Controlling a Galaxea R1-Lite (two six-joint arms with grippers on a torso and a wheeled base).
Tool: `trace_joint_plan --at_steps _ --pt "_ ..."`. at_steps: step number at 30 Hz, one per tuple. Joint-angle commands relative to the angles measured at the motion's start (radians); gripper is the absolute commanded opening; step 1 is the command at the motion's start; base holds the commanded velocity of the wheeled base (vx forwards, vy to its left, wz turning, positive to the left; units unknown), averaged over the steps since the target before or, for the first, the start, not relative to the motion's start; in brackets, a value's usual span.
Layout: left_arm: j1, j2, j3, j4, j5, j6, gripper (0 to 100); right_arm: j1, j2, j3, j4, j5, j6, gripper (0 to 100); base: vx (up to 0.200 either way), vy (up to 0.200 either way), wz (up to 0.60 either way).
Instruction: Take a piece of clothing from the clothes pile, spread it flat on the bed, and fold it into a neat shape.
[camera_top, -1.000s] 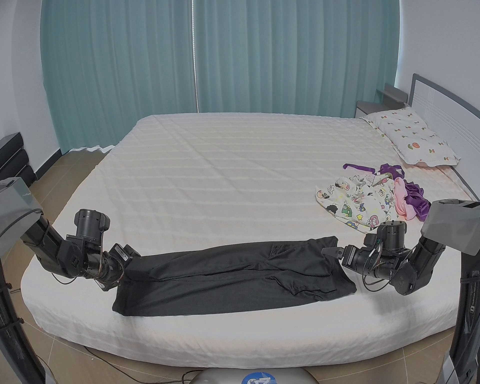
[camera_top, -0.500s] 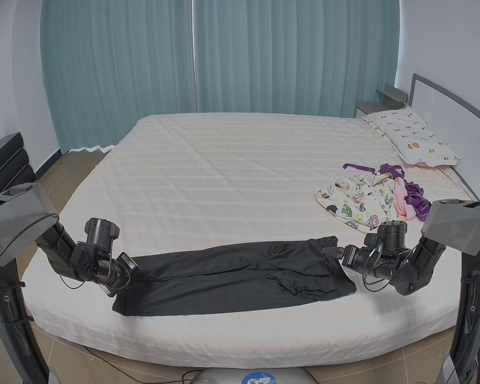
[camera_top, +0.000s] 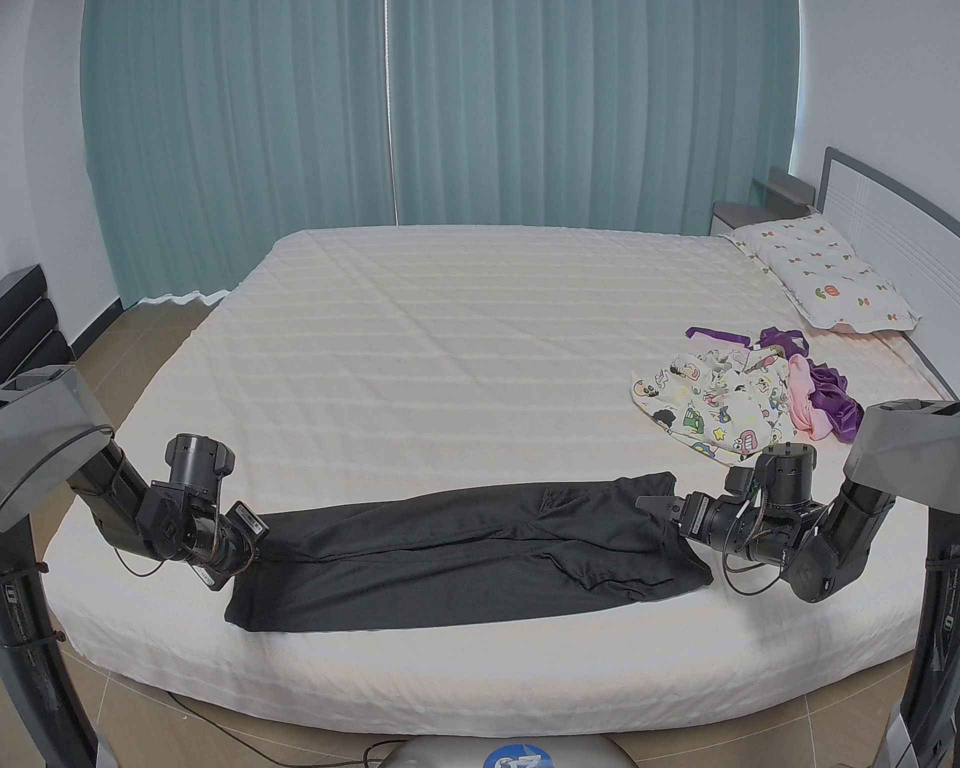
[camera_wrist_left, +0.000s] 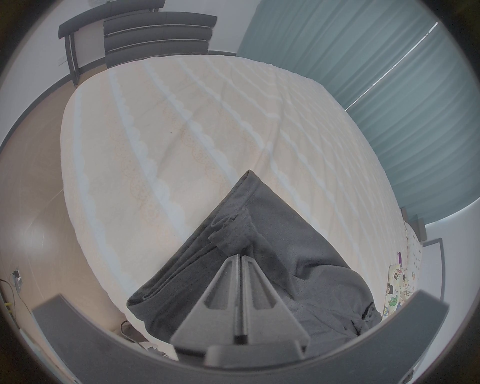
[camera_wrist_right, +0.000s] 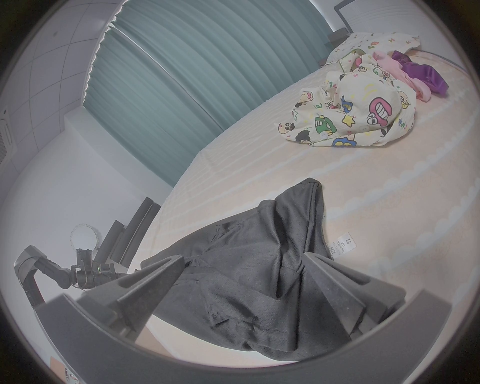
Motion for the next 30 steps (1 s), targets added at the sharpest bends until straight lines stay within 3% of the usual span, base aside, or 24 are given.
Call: trace_joint_plan --at_steps 1,2,3,10,21,22,30 --pt "0.000 -0.019 0.001 -0.001 0.000 -0.002 0 0.001 0.000 0.000 0.000 0.001 0.000 100 0.000 0.000 0.00" --pt "0.002 -0.019 0.001 0.001 0.000 0.000 0 0.001 0.000 0.000 0.000 0.001 0.000 100 0.000 0.000 0.00" --pt "0.002 -0.024 0.003 0.001 0.000 0.000 100 0.001 0.002 0.000 0.000 0.001 0.000 100 0.000 0.000 0.00" --pt "0.002 -0.079 0.021 0.001 -0.001 0.002 100 0.001 0.005 -0.003 0.000 0.001 0.000 100 0.000 0.000 0.00" --pt "0.006 0.050 -0.035 -0.044 0.003 -0.006 100 0.001 0.008 -0.003 0.001 0.001 0.000 100 0.000 0.000 0.00" --pt "0.006 0.071 -0.043 -0.053 0.005 -0.005 0 0.001 0.006 0.000 0.000 0.001 0.000 100 0.000 0.000 0.00" --pt "0.018 0.086 -0.058 -0.056 0.046 -0.015 0 0.002 -0.008 0.003 0.000 0.002 0.006 100 0.000 0.000 0.00"
